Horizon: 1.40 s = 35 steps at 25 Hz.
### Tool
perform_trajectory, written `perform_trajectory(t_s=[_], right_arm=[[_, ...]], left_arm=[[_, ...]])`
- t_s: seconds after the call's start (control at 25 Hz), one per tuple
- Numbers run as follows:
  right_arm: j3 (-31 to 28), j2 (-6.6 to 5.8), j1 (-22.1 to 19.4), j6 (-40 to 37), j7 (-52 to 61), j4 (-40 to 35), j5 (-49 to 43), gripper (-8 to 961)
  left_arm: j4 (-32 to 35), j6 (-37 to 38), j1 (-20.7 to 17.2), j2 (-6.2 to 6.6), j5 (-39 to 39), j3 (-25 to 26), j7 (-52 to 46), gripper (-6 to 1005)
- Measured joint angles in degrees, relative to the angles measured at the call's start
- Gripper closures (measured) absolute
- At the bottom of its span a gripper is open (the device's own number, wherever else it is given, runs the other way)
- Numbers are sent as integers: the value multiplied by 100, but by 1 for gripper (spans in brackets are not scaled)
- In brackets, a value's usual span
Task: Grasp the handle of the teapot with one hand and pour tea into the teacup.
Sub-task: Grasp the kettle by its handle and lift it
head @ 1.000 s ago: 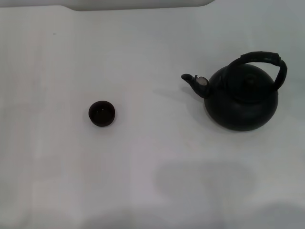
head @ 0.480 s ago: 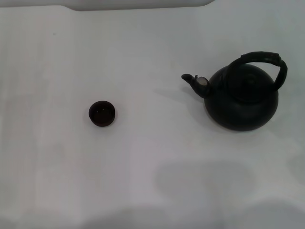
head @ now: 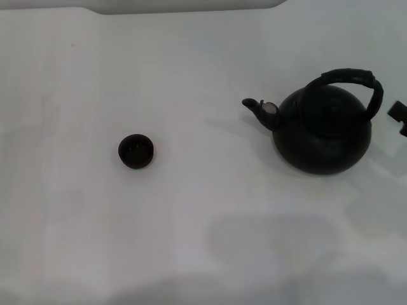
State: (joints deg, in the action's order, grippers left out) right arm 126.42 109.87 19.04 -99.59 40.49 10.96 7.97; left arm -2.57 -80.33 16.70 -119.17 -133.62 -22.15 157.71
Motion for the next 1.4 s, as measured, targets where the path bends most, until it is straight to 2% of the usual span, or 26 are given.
perform_trajectory(t_s=[0.24, 0.56, 1.04, 1.32, 1.4], right_arm=[[10, 140, 170, 62, -252, 15, 9, 102], [145, 321, 461, 532, -501, 4, 7, 103], [98, 410, 803, 1033, -698, -56, 72, 103], [93, 359, 812, 1058, -701, -59, 167, 104], [93, 334, 797, 1031, -701, -47, 200, 189]], left_arm=[[3, 0, 0, 0, 17, -4, -3, 108], [2, -4, -25, 0, 29, -25, -11, 108], [-38, -51, -80, -9, 30, -2, -13, 108], [-42, -53, -79, -10, 4, 0, -12, 107], [-39, -49, -79, -8, 2, 0, -13, 107]])
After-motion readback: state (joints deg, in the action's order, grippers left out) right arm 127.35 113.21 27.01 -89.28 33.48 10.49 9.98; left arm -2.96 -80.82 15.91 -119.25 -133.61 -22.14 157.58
